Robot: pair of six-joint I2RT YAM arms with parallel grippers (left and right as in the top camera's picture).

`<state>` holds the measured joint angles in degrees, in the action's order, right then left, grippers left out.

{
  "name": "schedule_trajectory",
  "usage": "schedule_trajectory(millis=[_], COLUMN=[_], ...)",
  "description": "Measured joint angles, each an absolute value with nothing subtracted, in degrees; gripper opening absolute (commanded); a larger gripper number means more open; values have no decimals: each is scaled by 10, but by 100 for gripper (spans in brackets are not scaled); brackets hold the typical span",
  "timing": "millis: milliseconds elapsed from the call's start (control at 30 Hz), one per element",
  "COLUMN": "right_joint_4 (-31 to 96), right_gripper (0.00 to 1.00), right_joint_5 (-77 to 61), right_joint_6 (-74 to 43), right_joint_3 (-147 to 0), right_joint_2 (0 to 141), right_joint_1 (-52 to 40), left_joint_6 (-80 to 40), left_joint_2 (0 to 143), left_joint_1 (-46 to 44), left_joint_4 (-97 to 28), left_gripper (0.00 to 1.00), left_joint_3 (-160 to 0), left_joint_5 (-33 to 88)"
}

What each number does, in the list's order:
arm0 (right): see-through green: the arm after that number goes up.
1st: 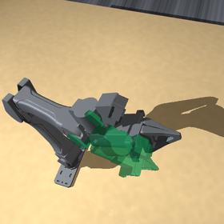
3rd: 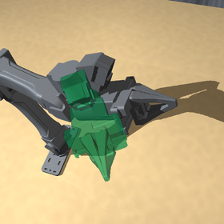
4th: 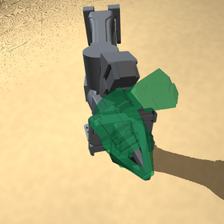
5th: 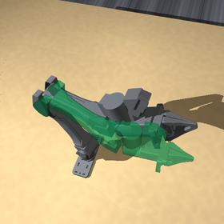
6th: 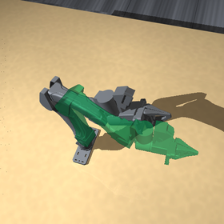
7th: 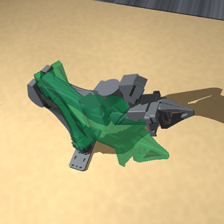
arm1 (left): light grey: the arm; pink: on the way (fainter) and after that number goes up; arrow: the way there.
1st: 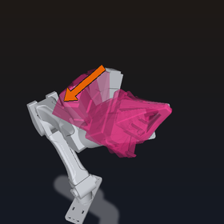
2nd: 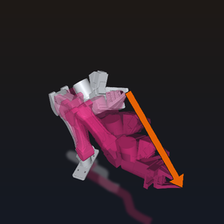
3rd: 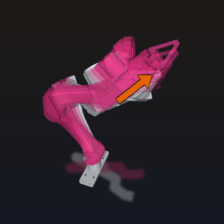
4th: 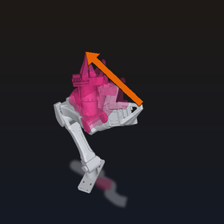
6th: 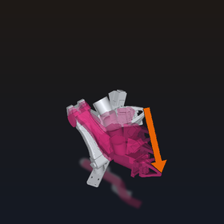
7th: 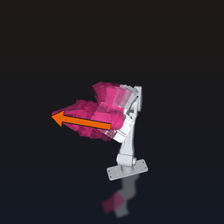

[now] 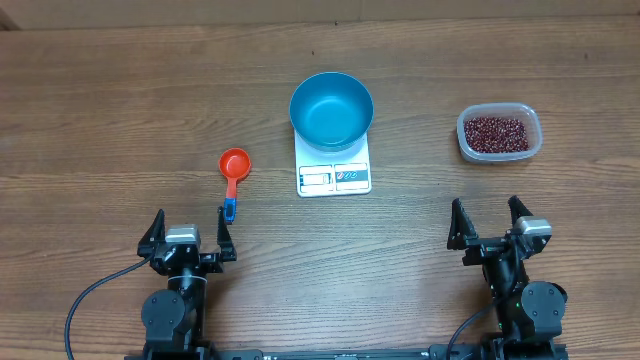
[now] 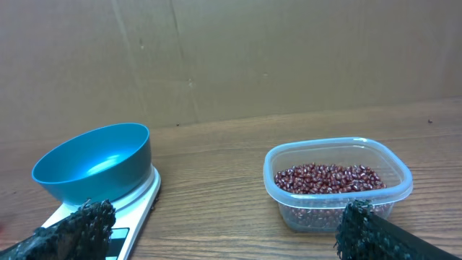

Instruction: Scoop item into bowl and weigh 150g on scale

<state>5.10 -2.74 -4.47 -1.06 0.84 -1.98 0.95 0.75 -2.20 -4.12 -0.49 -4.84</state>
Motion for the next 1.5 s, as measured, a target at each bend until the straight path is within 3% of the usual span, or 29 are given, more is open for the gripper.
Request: schedule_trajectory(millis=[1233,1500], right_joint_4=[51,51], right_gripper=[100,100], right_joint_5=[-27,-27], right_joint_6=[-45,-45], right_joint_3=[-11,-11], right_joint_2=[8,8], right_joint_1=[-20,-20], left_joint_6=[9,9], left_joint_2=[8,8], left_joint_1=[-22,-22], left_joint_4=[-43,-128], left_gripper=[100,100], left_joint_3=[-5,-40], left_joint_5=[-39,-16])
